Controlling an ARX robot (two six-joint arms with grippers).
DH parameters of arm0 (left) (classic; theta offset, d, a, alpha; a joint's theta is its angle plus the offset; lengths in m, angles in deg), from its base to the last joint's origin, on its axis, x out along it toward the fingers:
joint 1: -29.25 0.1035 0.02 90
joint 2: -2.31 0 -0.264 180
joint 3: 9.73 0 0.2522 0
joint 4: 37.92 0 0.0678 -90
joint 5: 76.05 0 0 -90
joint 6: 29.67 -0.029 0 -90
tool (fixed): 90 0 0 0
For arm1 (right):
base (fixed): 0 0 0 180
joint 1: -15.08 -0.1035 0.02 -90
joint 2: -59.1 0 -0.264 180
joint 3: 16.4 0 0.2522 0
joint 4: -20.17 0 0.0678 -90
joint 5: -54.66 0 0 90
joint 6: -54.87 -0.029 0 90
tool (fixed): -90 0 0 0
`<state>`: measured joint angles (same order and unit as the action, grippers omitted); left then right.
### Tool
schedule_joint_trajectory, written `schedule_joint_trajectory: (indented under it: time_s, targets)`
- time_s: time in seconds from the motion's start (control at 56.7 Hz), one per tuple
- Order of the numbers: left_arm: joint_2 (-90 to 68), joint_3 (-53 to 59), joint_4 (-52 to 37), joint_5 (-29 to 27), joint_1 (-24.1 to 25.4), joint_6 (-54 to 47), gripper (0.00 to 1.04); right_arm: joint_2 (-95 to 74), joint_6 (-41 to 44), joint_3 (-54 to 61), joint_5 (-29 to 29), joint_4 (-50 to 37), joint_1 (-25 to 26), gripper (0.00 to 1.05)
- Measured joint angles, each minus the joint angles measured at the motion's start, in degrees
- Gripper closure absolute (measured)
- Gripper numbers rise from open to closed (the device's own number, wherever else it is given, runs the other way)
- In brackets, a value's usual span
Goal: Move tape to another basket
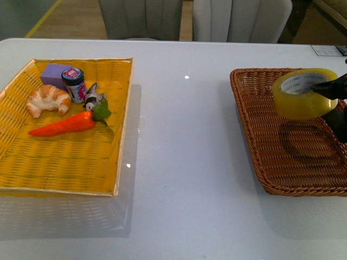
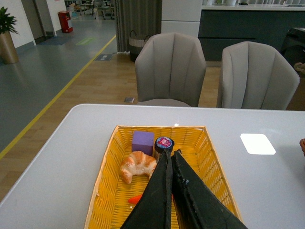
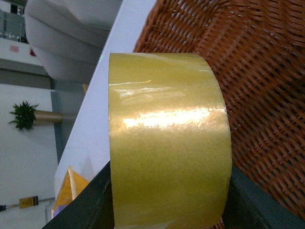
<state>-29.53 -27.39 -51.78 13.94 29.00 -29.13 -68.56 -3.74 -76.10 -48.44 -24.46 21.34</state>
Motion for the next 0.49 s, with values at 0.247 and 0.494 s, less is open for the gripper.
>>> schedule_joint_trajectory:
  time_s: [0.247, 0.494]
  targets:
    - [5.84, 1.51, 4.13, 0.00, 0.00, -0.02, 1.03, -6.78, -3.72, -7.02, 1.84, 0.11, -0.28, 0.57]
    - [10.62, 3.10, 6.34, 0.02, 0.00, -0.07, 1.03, -9.64, -4.15, -10.56, 3.04, 4.81, -1.92, 0.52]
